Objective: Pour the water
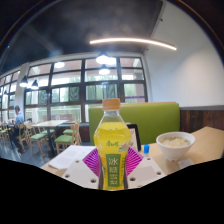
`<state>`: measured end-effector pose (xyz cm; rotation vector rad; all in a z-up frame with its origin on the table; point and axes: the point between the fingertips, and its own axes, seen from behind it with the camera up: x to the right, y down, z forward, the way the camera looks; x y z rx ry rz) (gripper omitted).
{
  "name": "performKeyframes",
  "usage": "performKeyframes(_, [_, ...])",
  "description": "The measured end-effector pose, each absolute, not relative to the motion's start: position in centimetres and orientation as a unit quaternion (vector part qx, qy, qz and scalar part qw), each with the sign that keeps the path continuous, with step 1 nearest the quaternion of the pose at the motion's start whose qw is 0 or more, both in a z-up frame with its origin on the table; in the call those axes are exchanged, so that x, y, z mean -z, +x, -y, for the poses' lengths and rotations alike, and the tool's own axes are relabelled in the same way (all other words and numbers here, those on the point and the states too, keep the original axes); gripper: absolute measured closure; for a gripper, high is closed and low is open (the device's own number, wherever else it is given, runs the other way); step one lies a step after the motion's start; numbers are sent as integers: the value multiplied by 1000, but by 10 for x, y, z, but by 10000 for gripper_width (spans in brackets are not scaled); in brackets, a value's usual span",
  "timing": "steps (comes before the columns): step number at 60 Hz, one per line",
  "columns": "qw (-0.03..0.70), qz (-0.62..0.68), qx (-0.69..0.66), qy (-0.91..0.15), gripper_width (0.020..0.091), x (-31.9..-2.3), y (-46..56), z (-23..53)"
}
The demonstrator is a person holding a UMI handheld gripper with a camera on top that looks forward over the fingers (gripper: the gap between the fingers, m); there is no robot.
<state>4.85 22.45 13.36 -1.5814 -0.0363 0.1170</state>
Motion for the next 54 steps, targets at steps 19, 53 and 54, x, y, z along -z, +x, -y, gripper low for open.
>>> performKeyframes(19, [691,19,-41,-722,774,-102,53,-231])
performKeyframes(53, [646,5,-13,-763,290,-153,37,-23])
performKeyframes(54, [647,3,-19,-763,289,-154,34,-12])
